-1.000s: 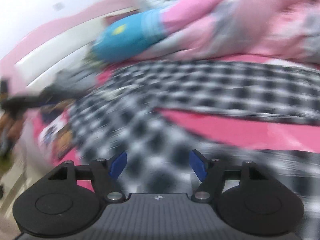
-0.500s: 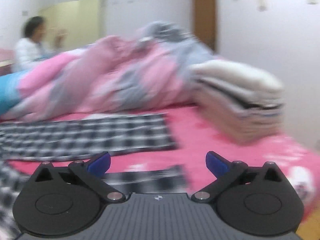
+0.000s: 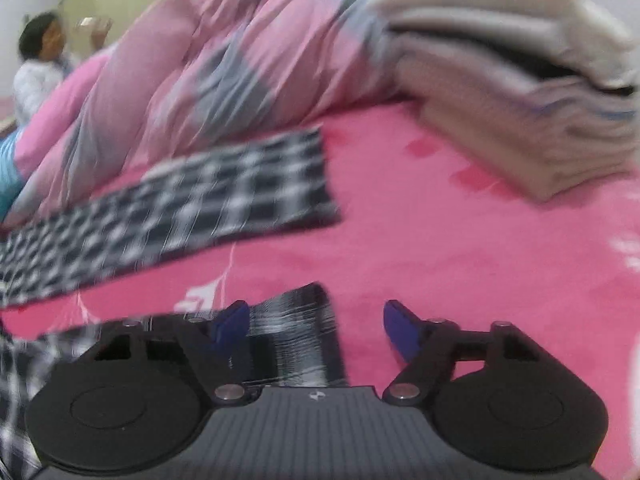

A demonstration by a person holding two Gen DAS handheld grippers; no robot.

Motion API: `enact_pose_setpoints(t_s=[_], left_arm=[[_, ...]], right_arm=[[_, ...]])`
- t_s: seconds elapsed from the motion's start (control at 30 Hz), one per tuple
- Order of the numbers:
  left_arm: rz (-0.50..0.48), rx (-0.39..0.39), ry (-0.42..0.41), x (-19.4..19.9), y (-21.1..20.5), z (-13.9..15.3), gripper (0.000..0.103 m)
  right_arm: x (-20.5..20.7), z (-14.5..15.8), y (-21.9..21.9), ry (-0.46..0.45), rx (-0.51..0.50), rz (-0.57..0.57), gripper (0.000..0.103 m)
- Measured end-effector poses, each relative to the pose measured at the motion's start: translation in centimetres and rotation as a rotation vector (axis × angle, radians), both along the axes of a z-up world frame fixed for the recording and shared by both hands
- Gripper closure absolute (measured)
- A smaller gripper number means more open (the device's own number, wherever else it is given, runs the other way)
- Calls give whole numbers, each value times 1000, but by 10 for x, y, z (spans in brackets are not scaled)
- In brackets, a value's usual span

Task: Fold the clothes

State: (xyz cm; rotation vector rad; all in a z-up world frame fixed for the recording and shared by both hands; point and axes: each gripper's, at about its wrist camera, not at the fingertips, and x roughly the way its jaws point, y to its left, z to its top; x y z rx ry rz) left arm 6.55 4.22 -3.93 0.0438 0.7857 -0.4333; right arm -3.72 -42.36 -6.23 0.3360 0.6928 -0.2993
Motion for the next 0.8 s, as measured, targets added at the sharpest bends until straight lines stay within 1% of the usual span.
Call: enact_pose_setpoints(t_s=[0.03,0.1,0.13,0.17,0.23,0.3,0.37,0.4,0.53,0.6,0.7,0.77,0.8], left_arm=[[1,11,-11,0,-3,-1,29],[3,31,-31,2,-9,-4,29],[5,39,-39,3,-12,-5,29],[7,45,-42,6,-15,-7,29],[8,49,-43,11,-20,-8,30],[7,49,-48,15,-25,-9,30],[2,49,-55,18,-29,-9,30],[-1,51,-59,19,-31,-10,30],[5,86,-50,28,-38,-18,31],[2,80,-52,29,-37,-19,31],[3,108,-60,32,-38,-22,31],[4,104,-59,32,-37,-26,30],[4,94,-62,32,-36,-27,30]], right_arm=[[5,-5,3,11,-5,18,41],[9,-7,13,16,-58,37,57],[8,-6,18,3,-81,52,82],[6,-4,20,-12,-84,59,99],[-3,3,22,-65,-102,45,99],[-18,13,20,-127,-138,-2,99],[-32,20,13,-177,-131,-49,100],[-37,20,9,-186,-123,-64,100],[-31,1,-3,-146,-102,-101,100],[-28,4,-3,-171,-99,-103,100],[-19,8,-4,-200,-130,-106,100],[-7,-1,-13,-168,-128,-114,99],[-1,-10,-18,-130,-125,-120,99]])
